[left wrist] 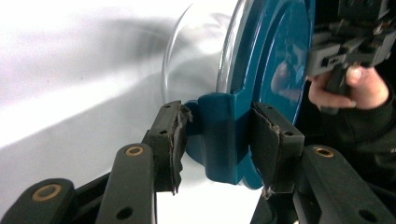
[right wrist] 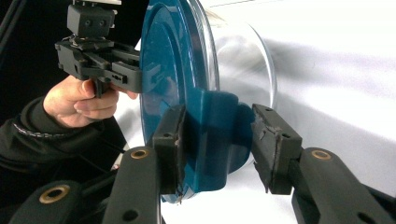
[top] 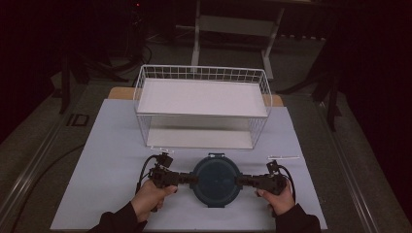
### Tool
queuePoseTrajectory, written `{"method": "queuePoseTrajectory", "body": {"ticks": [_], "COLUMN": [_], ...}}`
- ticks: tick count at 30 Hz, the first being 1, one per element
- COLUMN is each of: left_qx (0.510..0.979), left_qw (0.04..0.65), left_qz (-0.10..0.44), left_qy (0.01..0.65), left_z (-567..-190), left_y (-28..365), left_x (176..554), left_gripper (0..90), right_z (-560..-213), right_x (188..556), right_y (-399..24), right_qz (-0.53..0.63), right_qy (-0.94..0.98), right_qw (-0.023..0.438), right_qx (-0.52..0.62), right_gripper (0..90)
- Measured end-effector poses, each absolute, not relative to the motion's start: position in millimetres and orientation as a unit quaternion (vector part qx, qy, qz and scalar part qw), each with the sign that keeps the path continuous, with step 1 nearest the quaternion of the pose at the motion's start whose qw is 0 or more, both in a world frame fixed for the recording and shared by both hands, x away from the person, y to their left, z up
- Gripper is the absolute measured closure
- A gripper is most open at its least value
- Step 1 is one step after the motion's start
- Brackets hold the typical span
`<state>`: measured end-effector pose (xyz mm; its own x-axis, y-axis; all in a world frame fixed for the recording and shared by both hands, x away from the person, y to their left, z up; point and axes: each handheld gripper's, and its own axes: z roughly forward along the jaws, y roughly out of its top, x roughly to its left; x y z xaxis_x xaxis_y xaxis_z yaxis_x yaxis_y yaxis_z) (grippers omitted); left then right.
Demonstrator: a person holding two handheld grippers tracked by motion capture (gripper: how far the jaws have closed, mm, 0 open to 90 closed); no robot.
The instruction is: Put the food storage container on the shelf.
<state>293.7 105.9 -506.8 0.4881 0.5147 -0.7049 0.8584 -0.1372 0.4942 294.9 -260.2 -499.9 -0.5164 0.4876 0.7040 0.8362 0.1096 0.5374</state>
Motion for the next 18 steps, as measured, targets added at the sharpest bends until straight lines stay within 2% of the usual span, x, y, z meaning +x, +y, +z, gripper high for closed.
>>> {"method": "queuePoseTrajectory", "body": {"ticks": [8,18], "left_qx": [0.727,0.722], "left_qw": [0.472,0.495], "left_qz": [-0.17,-0.136], "left_qy": [0.469,0.463], "left_z": [-500.7,-485.2], "left_y": [109.5,122.7], "left_x": [299.4,311.9], "left_gripper": [55.9,56.0], "right_z": [-502.4,-486.8], "right_x": [297.7,319.0], "right_y": [-258.9,-245.7], "right_qz": [-0.486,-0.504], "right_qy": [-0.723,-0.729], "right_qw": [0.187,0.165], "right_qx": [-0.455,-0.432], "right_gripper": [57.5,57.5]}}
